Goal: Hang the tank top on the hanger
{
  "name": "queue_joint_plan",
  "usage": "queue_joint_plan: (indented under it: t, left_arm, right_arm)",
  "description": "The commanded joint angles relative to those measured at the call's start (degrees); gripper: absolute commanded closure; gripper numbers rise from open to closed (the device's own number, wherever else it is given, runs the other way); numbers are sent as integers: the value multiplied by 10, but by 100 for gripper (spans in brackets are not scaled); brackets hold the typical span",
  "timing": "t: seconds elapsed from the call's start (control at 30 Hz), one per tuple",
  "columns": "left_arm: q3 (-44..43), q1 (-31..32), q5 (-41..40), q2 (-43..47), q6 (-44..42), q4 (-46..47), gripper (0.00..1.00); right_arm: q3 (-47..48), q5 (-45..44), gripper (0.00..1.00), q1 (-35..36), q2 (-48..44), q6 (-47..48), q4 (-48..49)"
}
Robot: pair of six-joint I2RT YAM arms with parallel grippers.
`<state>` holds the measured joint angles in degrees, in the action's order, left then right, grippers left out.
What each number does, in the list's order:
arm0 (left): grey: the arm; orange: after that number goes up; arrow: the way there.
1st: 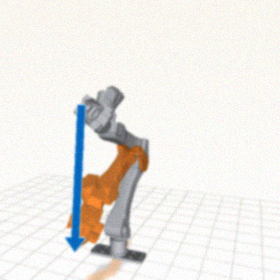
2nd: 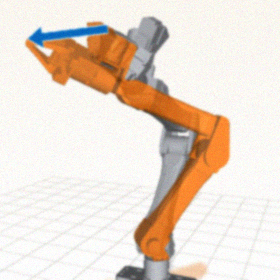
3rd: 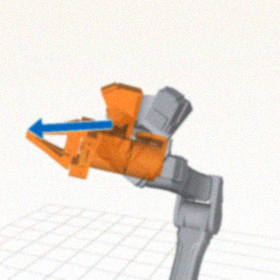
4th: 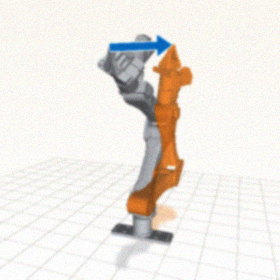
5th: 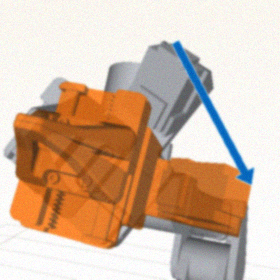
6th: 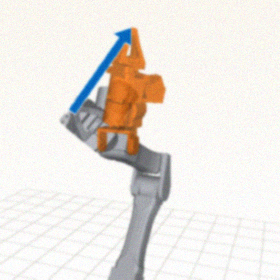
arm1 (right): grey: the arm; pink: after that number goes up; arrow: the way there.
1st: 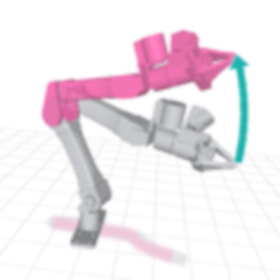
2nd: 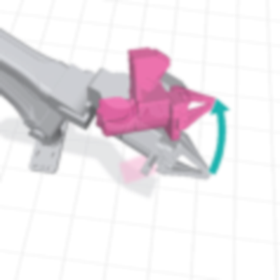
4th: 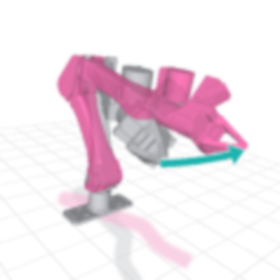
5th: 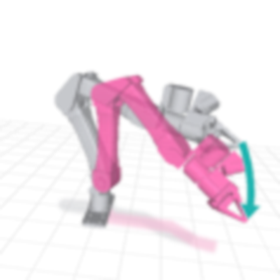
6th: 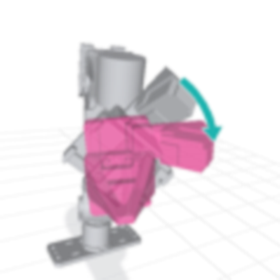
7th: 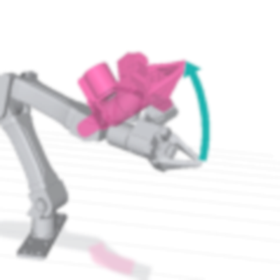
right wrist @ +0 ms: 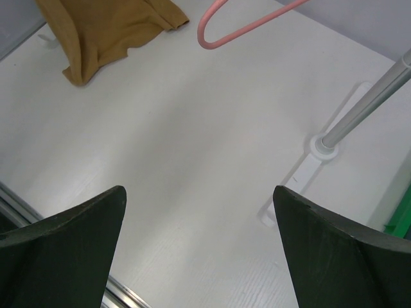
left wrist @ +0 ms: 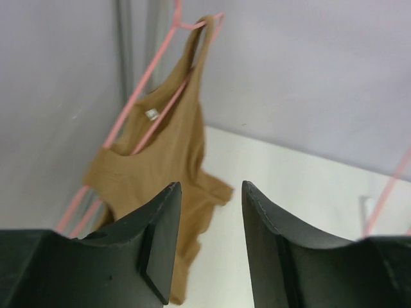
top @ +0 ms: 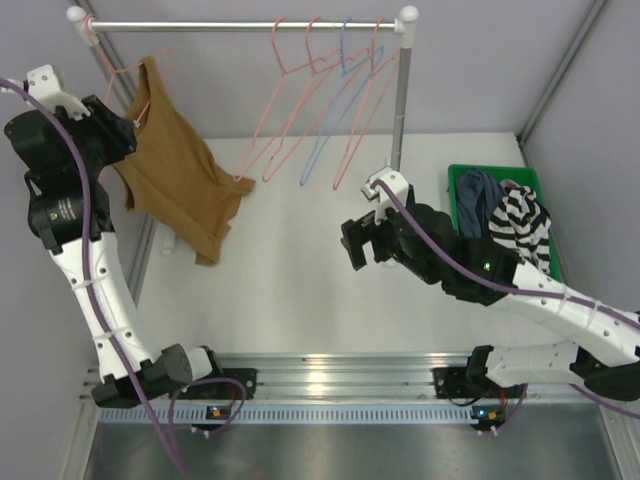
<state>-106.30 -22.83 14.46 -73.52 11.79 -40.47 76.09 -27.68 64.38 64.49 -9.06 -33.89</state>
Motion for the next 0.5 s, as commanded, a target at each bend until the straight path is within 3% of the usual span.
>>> queue_joint_plan:
  t: [0.0,0.07,0.33,0.47]
  left_arm:
    - [33,4,114,50,76,71,53]
    - [52,23,117,63,93,92,54]
    - [130,253,-5,122,97,100,55]
    - [244,320,-13,171,111,113,55]
  right_arm:
    - [-6,-4,3,4,-18,-5,17]
    - [-14,-8,3,4,-28,-9,17]
    - [-69,-36,2,4,-81,-34,20]
    - [-102,-53,2,4,-121,-44,15]
